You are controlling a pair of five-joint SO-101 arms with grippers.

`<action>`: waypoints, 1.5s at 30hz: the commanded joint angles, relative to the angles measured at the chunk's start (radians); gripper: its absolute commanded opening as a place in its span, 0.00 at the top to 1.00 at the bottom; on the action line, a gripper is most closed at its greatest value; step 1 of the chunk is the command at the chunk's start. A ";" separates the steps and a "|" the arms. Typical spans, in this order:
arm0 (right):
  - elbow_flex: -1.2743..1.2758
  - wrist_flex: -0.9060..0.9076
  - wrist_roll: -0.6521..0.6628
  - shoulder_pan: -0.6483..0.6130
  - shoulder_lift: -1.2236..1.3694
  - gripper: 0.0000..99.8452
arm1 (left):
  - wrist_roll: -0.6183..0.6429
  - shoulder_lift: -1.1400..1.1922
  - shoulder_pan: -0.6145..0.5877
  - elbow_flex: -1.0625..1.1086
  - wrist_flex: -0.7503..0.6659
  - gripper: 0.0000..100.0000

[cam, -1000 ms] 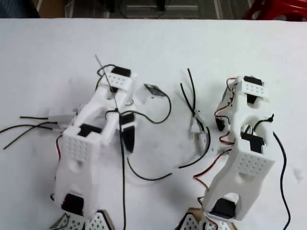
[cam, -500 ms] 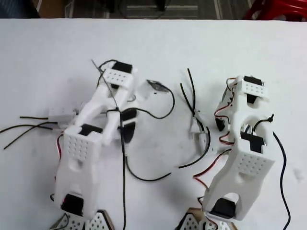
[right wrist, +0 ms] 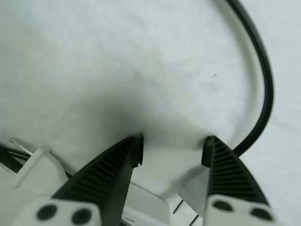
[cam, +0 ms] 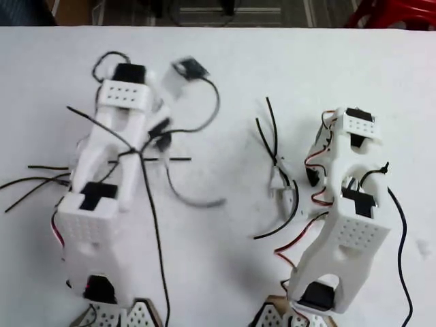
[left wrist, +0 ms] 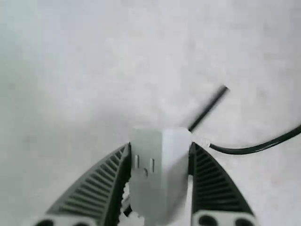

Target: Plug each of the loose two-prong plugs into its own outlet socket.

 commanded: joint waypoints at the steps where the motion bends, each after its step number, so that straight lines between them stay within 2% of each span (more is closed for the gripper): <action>1: -0.029 -0.022 0.003 -0.007 0.005 0.79 | 0.186 -0.044 -0.077 -0.034 -0.319 0.94; 5: -0.028 -0.025 0.003 -0.007 0.005 0.79 | 0.299 -0.016 -0.099 -0.038 -0.580 0.94; 7: -0.028 -0.025 0.003 -0.007 0.005 0.79 | 0.381 -0.001 -0.110 -0.071 -0.667 0.94; 11: -0.028 -0.025 0.003 -0.007 0.005 0.79 | 0.497 0.097 -0.114 -0.172 -0.773 0.94; 15: -0.028 -0.025 0.003 -0.007 0.005 0.79 | 0.499 0.291 -0.116 -0.299 -0.804 0.92; 23: -0.049 -0.024 0.003 -0.007 0.042 0.79 | 0.506 0.618 -0.182 -0.695 -0.663 0.69; 29: -0.078 -0.019 0.003 -0.007 0.067 0.79 | 0.499 0.656 -0.242 -1.094 -0.338 0.64; 32: -0.083 -0.019 0.003 -0.007 0.068 0.79 | 0.494 0.650 -0.257 -1.223 -0.181 0.62; 39: -0.083 -0.019 0.003 -0.007 0.068 0.79 | 0.232 0.533 -0.254 -1.197 0.141 0.62; 41: -0.083 -0.019 0.003 -0.007 0.068 0.79 | 0.084 0.526 -0.246 -1.188 0.216 0.62; 45: -0.083 -0.019 0.003 -0.007 0.068 0.79 | -0.216 0.533 -0.280 -1.077 0.215 0.62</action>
